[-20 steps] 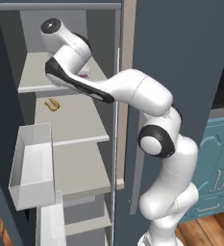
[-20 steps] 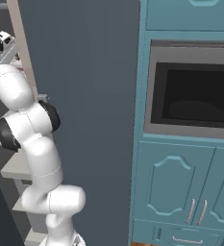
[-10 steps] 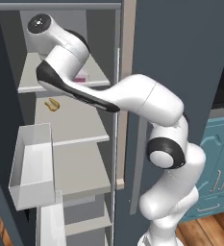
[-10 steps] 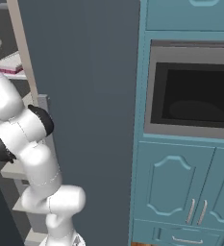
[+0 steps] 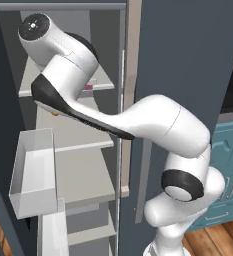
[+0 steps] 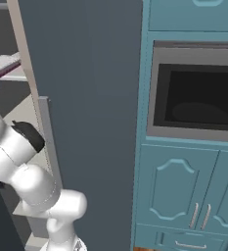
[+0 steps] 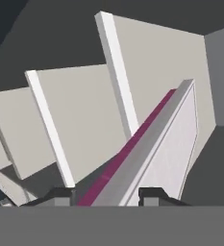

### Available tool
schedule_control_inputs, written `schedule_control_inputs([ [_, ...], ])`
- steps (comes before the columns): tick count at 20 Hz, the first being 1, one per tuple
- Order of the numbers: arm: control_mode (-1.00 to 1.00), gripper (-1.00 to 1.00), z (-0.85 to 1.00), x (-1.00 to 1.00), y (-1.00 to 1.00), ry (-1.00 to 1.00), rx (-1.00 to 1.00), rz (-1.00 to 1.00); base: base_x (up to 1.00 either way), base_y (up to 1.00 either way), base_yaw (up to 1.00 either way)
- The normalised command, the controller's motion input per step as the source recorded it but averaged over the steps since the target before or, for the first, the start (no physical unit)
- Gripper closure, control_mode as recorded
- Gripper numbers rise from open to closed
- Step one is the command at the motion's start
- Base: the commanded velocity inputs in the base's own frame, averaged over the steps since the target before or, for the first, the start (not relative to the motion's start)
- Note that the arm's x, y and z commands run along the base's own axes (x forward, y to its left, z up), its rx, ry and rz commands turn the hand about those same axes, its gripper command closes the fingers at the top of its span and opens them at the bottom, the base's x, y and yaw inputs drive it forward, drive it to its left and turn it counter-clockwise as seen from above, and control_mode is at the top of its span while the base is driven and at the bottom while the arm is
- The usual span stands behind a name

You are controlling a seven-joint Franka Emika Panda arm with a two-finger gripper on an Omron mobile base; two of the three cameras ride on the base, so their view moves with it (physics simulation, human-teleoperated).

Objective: Open the freezer door, pick up the ice cube tray from the freezer, and place it on the dining counter.

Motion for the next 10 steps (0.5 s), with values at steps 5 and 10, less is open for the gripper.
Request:
schedule_control_inputs([
  [5, -1.0, 1.0, 0.37, -0.96, -0.38, -0.01, -0.06, 0.13, 0.0, 0.0, 0.0],
  [10, -1.0, 1.0, 0.08, -1.0, -0.59, -0.03, 0.0, 0.09, 0.0, 0.0, 0.0],
])
